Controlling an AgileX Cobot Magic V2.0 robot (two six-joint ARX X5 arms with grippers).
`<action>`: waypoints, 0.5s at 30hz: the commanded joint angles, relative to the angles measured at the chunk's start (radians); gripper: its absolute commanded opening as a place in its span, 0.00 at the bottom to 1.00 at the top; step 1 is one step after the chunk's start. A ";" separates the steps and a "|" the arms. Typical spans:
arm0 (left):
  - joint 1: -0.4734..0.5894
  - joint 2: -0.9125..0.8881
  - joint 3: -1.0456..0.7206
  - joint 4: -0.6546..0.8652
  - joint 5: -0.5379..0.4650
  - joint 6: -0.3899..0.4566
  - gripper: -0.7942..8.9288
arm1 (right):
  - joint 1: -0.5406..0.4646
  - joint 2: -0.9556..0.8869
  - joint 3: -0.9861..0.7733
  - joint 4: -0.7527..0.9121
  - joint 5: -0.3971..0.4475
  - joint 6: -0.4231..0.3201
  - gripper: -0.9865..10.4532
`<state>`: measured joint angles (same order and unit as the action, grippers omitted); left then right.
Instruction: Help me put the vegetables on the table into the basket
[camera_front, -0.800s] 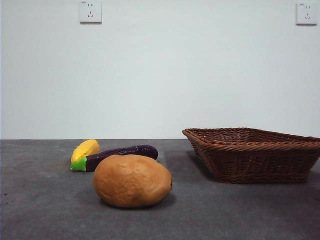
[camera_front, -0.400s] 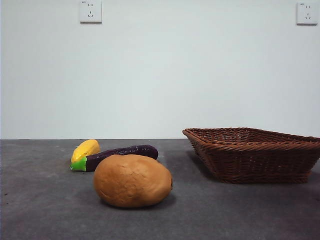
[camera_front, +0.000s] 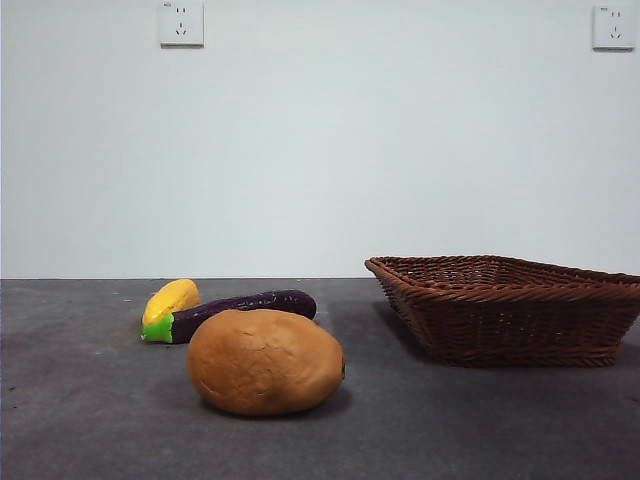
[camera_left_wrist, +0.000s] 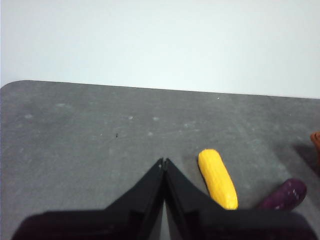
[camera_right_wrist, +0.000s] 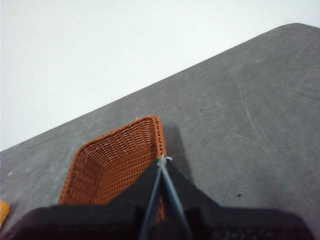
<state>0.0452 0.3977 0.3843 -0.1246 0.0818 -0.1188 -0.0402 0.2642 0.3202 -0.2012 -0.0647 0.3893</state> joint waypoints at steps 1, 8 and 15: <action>0.002 0.079 0.063 0.011 0.013 -0.053 0.08 | 0.000 0.075 0.060 -0.024 -0.029 0.007 0.08; 0.002 0.266 0.233 0.005 0.195 -0.140 0.08 | 0.000 0.275 0.233 -0.169 -0.062 -0.002 0.09; 0.002 0.423 0.378 -0.139 0.393 -0.151 0.08 | 0.000 0.405 0.325 -0.289 -0.073 0.002 0.09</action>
<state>0.0448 0.8104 0.7528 -0.2539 0.4576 -0.2573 -0.0402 0.6621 0.6373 -0.4816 -0.1329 0.3893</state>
